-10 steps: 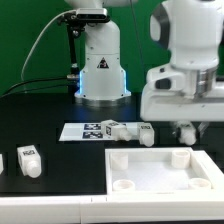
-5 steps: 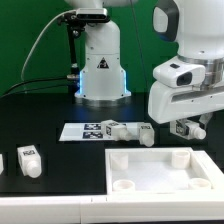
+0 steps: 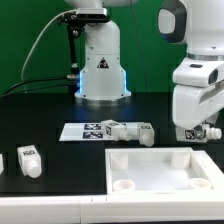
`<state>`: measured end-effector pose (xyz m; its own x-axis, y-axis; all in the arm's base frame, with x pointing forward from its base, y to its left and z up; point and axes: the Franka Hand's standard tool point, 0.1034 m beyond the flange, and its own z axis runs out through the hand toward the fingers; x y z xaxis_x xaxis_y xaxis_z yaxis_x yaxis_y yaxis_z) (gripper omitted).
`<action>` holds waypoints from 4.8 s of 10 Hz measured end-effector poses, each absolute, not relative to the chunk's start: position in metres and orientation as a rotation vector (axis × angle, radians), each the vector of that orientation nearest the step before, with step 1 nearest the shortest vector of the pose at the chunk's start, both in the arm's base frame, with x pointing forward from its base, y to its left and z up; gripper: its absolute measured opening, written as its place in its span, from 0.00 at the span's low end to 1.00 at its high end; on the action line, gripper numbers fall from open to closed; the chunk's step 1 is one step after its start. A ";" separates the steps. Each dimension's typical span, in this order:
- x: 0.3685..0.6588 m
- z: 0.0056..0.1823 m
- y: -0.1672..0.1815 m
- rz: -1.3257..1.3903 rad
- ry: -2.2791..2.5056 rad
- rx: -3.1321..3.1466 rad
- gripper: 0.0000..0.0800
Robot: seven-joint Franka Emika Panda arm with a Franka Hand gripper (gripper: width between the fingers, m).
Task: Assemble square table
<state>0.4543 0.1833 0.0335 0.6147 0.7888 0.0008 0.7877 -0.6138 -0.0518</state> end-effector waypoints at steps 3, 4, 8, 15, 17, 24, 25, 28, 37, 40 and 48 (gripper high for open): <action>0.454 0.034 0.190 -0.064 -1.829 -2.548 0.36; 0.449 0.033 0.189 -0.084 -1.951 -2.465 0.36; 0.451 0.030 0.181 -0.053 -2.200 -2.270 0.36; 0.439 0.023 0.181 -0.246 -2.688 -1.756 0.36; 0.416 0.014 0.203 -0.345 -2.725 -1.655 0.36; 0.395 0.011 0.208 -0.383 -2.764 -1.555 0.36; 0.395 0.011 0.208 -0.383 -2.763 -1.556 0.36; 0.395 0.010 0.207 -0.371 -2.744 -1.583 0.62; 0.411 0.060 0.232 -0.336 -2.190 -2.297 0.81; 0.430 0.066 0.224 -0.269 -1.895 -2.549 0.81; 0.462 0.075 0.201 -0.214 -1.134 -2.936 0.81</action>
Offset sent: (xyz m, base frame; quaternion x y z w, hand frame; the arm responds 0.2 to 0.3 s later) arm -0.0206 0.0252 0.0096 -0.0636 0.0952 -0.3972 0.9105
